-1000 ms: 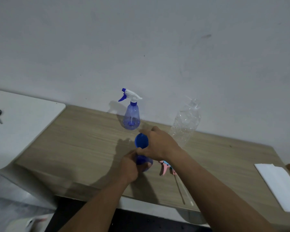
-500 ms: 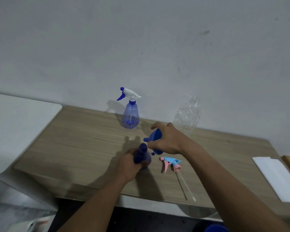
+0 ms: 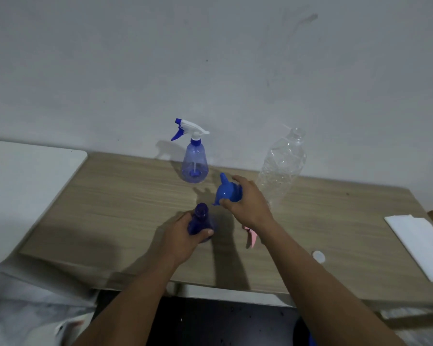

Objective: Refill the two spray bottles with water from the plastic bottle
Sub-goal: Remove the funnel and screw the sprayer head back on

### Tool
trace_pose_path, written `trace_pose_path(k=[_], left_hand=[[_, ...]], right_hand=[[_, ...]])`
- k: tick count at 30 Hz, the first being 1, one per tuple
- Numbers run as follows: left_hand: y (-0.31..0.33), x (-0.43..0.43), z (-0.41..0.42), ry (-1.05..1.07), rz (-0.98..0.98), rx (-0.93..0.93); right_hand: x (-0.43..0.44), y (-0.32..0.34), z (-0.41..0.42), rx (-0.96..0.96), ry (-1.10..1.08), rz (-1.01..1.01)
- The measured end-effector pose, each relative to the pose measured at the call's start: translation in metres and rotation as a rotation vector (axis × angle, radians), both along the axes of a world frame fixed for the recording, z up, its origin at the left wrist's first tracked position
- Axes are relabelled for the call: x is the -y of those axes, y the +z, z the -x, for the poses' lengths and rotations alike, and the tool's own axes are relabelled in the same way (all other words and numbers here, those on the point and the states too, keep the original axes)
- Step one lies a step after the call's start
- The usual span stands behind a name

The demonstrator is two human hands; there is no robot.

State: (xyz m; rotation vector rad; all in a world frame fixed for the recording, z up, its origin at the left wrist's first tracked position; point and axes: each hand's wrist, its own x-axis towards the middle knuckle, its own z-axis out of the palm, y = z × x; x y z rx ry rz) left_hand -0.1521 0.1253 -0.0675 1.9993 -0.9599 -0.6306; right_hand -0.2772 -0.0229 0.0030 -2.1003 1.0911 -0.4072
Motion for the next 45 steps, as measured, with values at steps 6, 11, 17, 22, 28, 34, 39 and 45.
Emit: trace_pose_path(k=[6, 11, 17, 22, 28, 34, 39, 45], left_hand=[[0.0, -0.002, -0.002, -0.002, -0.019, 0.039], [-0.001, 0.0, -0.002, -0.008, -0.011, -0.011], [0.003, -0.002, 0.002, -0.002, 0.002, -0.011], [0.006, -0.004, 0.014, -0.023, -0.002, 0.016], [0.004, -0.001, 0.03, -0.026, -0.01, 0.083], [-0.003, -0.003, 0.029, -0.073, -0.042, 0.128], [-0.003, -0.005, 0.032, -0.072, -0.049, 0.079], [-0.006, -0.008, 0.031, -0.057, -0.074, 0.122]], right_hand=[[0.003, -0.048, -0.011, -0.186, -0.042, 0.0], [0.005, -0.065, -0.019, -0.254, -0.038, -0.004], [0.003, -0.059, -0.002, -0.282, 0.007, 0.069], [0.001, -0.056, 0.043, -0.503, 0.192, 0.298], [0.0, -0.064, 0.081, -0.598, 0.171, 0.313], [0.0, -0.071, 0.091, -0.616, 0.125, 0.208], [-0.002, -0.058, 0.092, -0.427, 0.0, -0.004], [-0.012, 0.001, 0.08, 0.001, -0.032, 0.003]])
